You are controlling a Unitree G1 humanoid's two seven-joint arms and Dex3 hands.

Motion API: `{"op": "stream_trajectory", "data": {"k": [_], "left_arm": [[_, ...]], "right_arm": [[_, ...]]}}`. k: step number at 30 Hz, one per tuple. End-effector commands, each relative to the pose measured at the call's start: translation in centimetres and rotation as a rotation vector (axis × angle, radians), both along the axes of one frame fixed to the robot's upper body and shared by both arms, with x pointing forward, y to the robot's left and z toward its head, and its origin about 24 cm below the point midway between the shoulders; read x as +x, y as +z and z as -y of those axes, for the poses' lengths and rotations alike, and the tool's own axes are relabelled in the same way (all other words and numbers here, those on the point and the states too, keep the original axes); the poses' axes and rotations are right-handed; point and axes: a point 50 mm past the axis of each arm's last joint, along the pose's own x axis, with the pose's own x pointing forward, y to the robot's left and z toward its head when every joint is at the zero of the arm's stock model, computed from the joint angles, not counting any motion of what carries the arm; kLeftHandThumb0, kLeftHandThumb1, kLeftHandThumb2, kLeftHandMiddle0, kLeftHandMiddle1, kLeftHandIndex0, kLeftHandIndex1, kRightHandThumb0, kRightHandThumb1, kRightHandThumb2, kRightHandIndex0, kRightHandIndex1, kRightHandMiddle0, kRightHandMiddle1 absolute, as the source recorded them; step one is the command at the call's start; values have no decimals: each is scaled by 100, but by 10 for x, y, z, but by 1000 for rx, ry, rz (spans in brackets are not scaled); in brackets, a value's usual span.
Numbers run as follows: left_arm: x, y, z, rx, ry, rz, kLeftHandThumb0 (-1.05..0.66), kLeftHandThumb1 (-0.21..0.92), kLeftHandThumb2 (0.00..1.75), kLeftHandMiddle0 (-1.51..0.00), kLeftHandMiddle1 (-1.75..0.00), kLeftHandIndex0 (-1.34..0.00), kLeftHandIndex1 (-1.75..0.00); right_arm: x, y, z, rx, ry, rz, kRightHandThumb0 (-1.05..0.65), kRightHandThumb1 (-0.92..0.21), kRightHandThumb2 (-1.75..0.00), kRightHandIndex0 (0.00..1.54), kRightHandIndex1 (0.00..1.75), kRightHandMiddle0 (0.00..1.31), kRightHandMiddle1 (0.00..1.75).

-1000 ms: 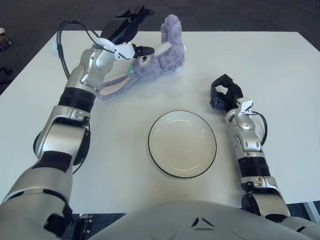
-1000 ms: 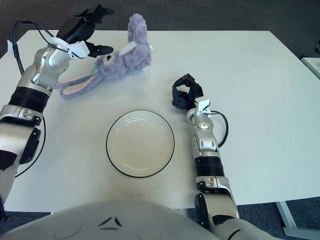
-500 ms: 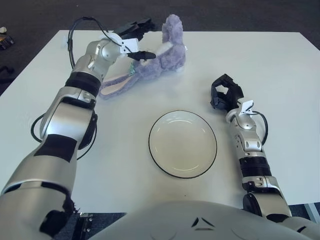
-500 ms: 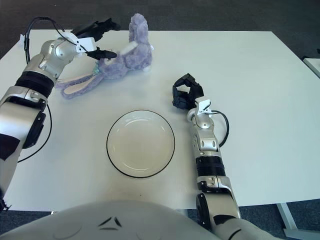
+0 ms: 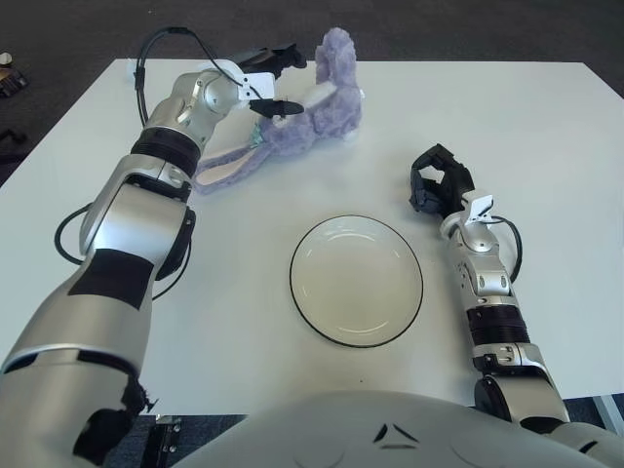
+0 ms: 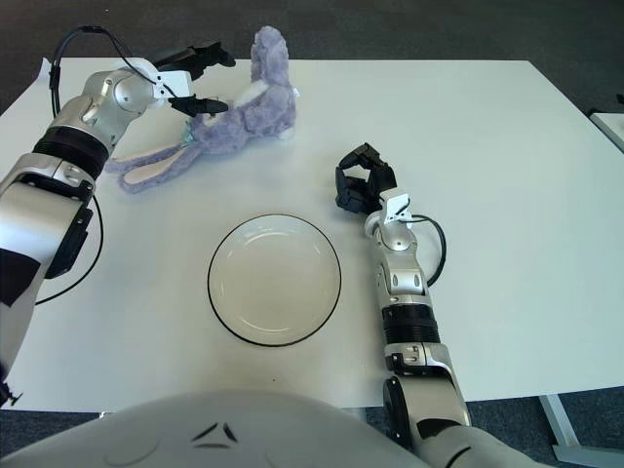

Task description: Put the doll into the plate.

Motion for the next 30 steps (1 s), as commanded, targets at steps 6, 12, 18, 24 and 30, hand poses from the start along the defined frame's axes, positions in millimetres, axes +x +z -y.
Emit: {"op": "stream_trajectory", "data": {"k": [6, 12, 18, 24, 30], "left_arm": [[1, 5, 3, -8, 0, 30, -99, 92, 57, -7, -70, 0, -85], [1, 4, 3, -15, -3, 46, -99, 92, 58, -5, -71, 0, -82], [1, 2, 4, -9, -2, 56, -99, 92, 59, -5, -72, 0, -81], [1, 4, 4, 9, -7, 72, -98, 92, 56, -9, -75, 0, -86], [2, 17, 4, 114, -24, 38, -92, 92, 47, -15, -86, 0, -99]], "right_arm": [[-28, -50, 9, 11, -117, -154, -44, -47, -112, 126, 175, 49, 175], [-31, -47, 9, 80, -256, -65, -44, -47, -112, 121, 175, 49, 175], [-32, -45, 9, 96, -314, 28, -43, -49, -111, 120, 175, 48, 175], [-32, -43, 8, 94, -323, 99, -43, -49, -111, 120, 175, 48, 175], [-32, -41, 8, 108, -322, 136, -44, -47, -113, 121, 175, 50, 175]]}}
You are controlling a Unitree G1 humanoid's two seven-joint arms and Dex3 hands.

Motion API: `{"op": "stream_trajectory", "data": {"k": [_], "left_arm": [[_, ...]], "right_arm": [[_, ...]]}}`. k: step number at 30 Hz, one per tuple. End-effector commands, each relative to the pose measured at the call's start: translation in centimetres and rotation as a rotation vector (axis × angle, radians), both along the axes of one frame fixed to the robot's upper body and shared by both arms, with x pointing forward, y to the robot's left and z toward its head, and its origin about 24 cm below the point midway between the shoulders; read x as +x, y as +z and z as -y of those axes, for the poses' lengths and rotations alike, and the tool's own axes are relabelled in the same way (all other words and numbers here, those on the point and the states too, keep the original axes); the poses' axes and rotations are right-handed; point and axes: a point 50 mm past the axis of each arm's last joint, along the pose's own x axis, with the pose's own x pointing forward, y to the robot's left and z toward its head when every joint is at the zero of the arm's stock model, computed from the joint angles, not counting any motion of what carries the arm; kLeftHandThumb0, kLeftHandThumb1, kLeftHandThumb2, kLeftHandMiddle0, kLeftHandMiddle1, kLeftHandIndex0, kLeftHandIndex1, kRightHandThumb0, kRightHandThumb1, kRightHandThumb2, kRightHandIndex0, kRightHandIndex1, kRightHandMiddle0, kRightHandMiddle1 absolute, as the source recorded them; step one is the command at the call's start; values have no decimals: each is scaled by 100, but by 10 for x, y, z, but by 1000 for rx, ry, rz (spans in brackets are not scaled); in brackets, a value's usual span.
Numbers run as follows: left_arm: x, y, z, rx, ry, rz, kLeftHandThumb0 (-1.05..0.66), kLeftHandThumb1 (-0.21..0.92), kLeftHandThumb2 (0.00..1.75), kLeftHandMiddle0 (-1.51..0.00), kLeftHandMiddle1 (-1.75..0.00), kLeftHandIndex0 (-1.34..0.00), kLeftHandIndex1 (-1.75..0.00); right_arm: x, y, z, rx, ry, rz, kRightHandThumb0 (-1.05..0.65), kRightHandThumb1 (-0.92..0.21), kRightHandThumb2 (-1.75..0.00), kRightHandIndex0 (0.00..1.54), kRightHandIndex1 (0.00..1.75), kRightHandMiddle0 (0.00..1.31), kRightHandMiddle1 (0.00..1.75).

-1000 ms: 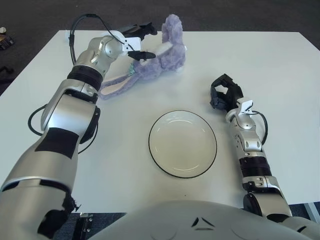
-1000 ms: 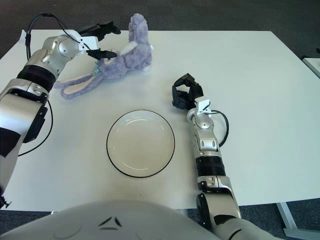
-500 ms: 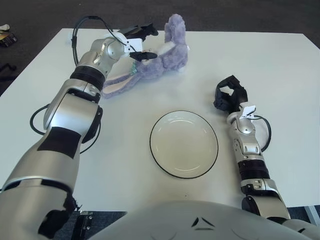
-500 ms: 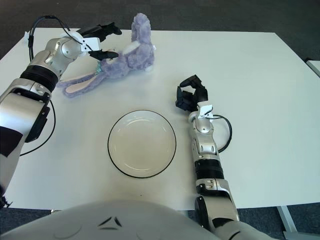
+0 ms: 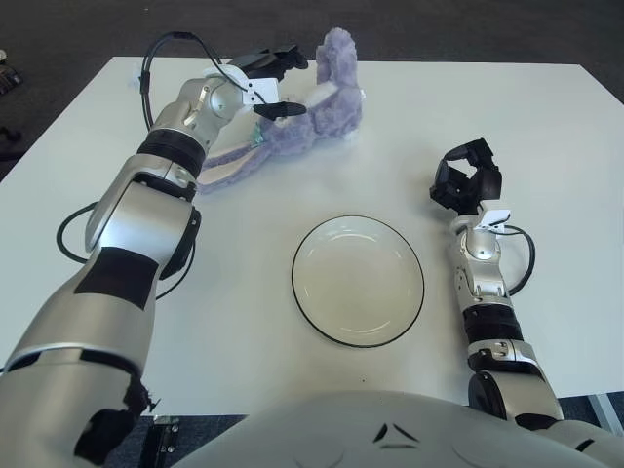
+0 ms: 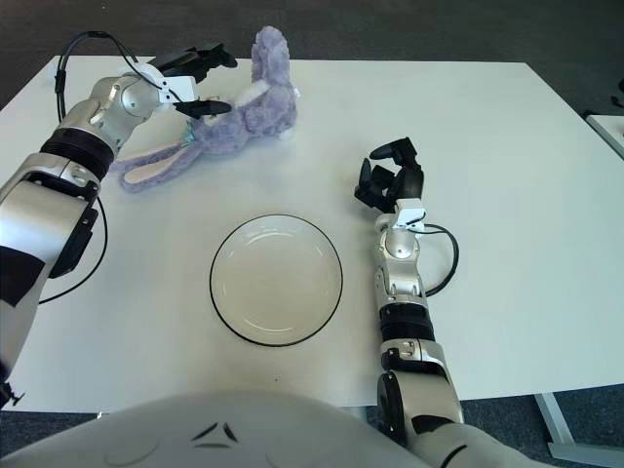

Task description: Put the doll into the plate.

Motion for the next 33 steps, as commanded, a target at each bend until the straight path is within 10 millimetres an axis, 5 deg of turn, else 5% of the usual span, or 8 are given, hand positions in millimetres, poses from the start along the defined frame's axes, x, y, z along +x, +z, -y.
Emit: {"op": "stream_trajectory", "data": {"k": [1, 9, 33], "left_arm": [[2, 23, 1, 118, -22, -8, -90, 92, 46, -16, -87, 0, -100], [0, 23, 2, 261, -51, -82, -80, 92, 39, -25, -110, 0, -98], [5, 20, 0, 505, 38, -278, -68, 84, 45, -15, -62, 0, -46]], "right_arm": [[-28, -52, -7, 64, -16, -172, -44, -47, -113, 122, 175, 50, 175], [-28, -52, -8, 68, -11, -147, -44, -44, -116, 123, 175, 52, 175], [-29, -50, -8, 60, -18, -122, -46, -39, -122, 128, 175, 56, 175]]}}
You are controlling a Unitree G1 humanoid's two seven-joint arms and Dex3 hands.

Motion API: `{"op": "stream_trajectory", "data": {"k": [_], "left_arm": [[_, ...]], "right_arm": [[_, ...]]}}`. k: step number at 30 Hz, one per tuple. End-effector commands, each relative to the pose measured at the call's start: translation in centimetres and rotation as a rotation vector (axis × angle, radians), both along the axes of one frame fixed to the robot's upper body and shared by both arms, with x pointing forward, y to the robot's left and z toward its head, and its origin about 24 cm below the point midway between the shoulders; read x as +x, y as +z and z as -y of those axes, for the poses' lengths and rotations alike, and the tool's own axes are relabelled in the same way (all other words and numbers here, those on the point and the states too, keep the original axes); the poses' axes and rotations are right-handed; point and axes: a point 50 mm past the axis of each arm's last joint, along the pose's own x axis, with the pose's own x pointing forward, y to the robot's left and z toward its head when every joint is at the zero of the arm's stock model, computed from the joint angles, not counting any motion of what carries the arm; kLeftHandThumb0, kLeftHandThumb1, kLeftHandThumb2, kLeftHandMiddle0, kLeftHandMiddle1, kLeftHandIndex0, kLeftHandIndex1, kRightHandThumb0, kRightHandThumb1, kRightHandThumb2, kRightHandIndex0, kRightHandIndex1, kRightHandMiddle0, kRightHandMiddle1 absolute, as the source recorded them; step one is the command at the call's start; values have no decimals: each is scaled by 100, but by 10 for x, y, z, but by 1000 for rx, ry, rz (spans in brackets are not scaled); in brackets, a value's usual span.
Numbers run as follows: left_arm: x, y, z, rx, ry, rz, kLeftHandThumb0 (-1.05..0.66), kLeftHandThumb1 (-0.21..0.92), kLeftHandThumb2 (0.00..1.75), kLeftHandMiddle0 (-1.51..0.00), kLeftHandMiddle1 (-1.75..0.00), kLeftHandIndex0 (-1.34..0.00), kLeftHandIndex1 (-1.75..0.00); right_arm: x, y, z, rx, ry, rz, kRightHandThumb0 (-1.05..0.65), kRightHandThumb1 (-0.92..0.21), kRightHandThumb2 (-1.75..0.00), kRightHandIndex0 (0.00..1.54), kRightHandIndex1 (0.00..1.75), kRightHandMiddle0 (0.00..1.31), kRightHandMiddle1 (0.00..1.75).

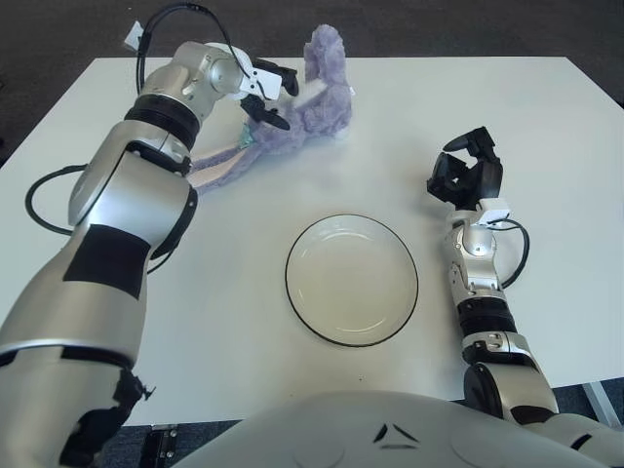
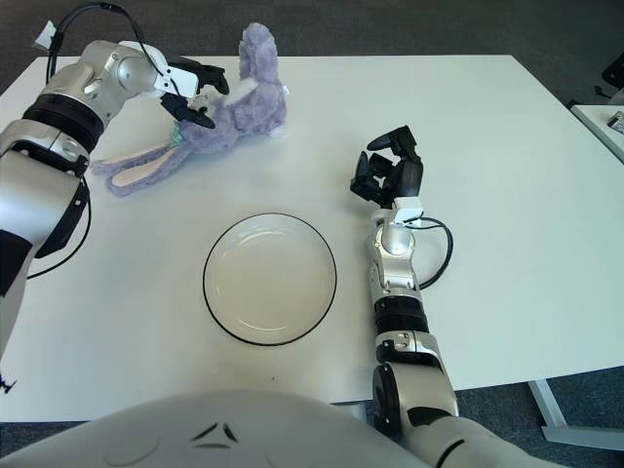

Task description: Put the doll into the plate.

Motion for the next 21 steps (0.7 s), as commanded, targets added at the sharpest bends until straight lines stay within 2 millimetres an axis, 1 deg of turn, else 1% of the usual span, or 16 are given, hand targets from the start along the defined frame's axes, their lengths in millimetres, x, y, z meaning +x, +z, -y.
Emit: {"op": "stream_trajectory", "data": {"k": [1, 4, 9, 12, 15, 18, 21], "left_arm": [[1, 8, 4, 77, 9, -2, -68, 83, 45, -16, -63, 0, -42], [2, 8, 4, 111, 14, 0, -67, 81, 46, -18, -66, 0, -36], [2, 6, 5, 147, 13, 13, -67, 79, 50, -16, -72, 0, -27], [3, -1, 4, 173, 16, 34, -67, 78, 51, -15, -72, 0, -23], [4, -10, 1, 187, 36, 56, -72, 80, 52, -14, -72, 0, -17], [5, -10, 1, 181, 52, 85, -76, 85, 47, -17, -72, 0, -12], [6, -10, 1, 168, 60, 131, -77, 86, 45, -20, -74, 0, -8]], "right_arm": [[-32, -60, -2, 51, -34, -221, -46, -39, -123, 128, 175, 56, 175], [-32, -60, -3, 53, -35, -221, -46, -38, -124, 128, 175, 56, 175], [-32, -60, -3, 58, -37, -222, -47, -37, -125, 129, 175, 58, 175], [-33, -60, -3, 64, -39, -219, -47, -37, -126, 128, 175, 58, 175], [-33, -60, -2, 67, -41, -218, -47, -37, -126, 128, 175, 58, 175], [-33, -60, -2, 62, -43, -218, -47, -37, -126, 128, 175, 58, 175], [-33, -61, -1, 56, -45, -219, -47, -37, -126, 129, 175, 58, 175]]}}
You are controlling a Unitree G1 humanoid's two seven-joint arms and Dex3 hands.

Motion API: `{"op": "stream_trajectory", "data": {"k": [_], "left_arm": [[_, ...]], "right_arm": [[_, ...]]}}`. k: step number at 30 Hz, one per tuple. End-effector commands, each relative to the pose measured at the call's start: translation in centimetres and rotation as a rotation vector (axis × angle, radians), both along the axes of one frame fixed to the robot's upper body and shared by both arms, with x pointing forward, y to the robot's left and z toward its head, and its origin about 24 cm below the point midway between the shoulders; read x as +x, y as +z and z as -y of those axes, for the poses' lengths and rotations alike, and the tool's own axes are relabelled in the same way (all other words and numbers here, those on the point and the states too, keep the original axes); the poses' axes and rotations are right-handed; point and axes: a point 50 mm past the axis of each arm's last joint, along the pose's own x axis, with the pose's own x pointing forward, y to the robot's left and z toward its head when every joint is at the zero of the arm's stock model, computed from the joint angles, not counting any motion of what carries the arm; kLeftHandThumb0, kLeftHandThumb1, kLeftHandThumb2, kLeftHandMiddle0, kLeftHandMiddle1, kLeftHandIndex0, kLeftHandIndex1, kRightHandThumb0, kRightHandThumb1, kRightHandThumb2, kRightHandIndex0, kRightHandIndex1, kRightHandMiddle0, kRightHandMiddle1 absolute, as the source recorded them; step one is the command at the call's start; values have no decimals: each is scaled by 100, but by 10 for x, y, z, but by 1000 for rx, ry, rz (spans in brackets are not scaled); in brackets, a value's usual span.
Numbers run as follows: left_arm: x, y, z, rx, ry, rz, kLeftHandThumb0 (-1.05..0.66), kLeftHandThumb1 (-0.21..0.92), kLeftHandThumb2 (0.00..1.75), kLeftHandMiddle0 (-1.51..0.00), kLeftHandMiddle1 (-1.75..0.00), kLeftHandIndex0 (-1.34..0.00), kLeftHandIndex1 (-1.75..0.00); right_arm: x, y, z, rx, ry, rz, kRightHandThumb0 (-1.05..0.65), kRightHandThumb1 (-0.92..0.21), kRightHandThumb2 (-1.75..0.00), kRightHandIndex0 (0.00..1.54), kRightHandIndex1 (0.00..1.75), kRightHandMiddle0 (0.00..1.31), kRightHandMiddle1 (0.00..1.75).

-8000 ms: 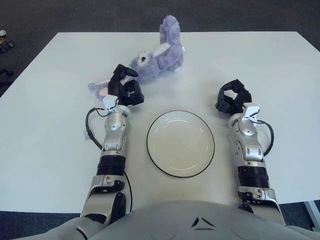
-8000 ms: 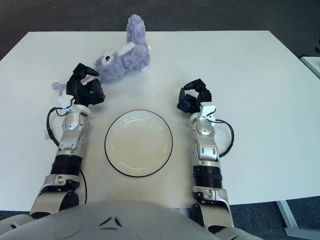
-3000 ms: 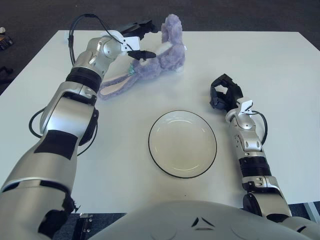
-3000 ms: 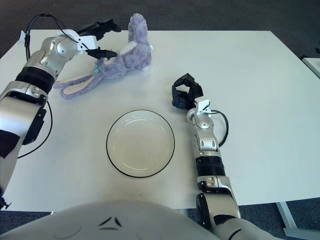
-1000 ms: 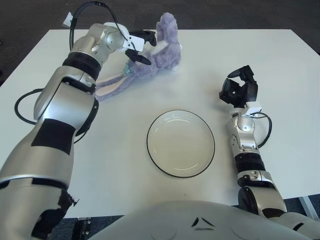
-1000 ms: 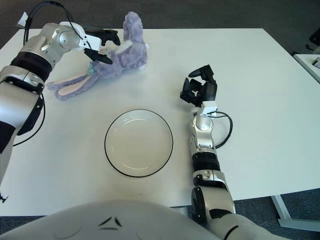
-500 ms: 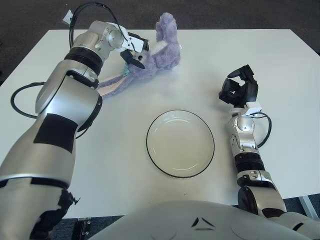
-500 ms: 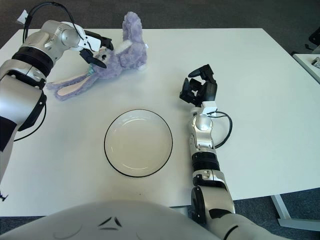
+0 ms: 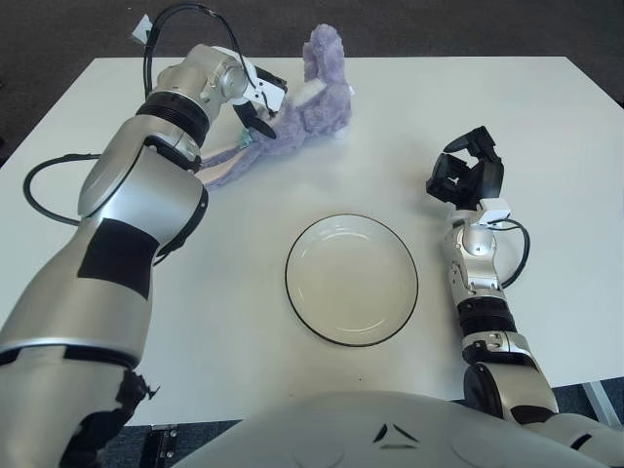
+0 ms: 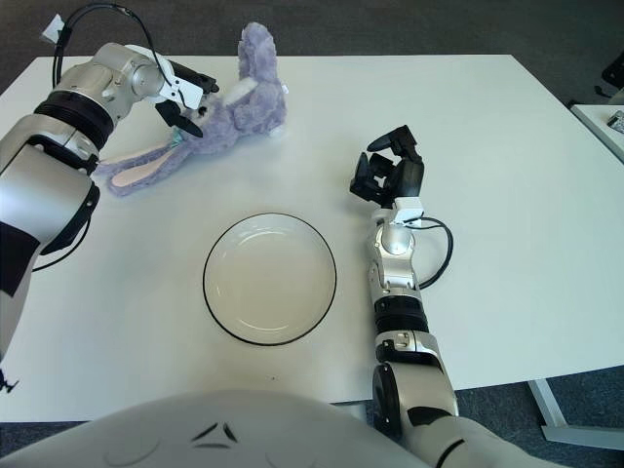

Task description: Put the doll into the plate.

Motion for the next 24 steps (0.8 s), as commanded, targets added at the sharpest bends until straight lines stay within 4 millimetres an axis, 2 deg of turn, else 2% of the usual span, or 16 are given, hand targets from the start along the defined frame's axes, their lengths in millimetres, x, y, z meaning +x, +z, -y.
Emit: {"op": "stream_trajectory", "data": {"k": [1, 4, 13, 24], "left_arm": [[2, -2, 0, -4, 9, 76, -77, 87, 44, -21, -80, 0, -5], [3, -1, 1, -14, 2, 110, -79, 88, 41, -25, -92, 0, -2], [2, -4, 1, -24, -9, 121, -84, 92, 38, -34, -111, 0, 0], [0, -12, 6, -95, 9, 40, -78, 90, 36, -38, -117, 0, 0]], "right_arm": [[-33, -61, -1, 52, -39, -221, -47, -36, -127, 129, 175, 58, 175], [-34, -61, 0, 44, -43, -224, -47, -35, -128, 130, 175, 59, 175], [-34, -62, 1, 38, -45, -235, -48, -34, -129, 131, 175, 60, 175], [-35, -62, 3, 38, -51, -245, -47, -36, -126, 131, 175, 58, 175]]}}
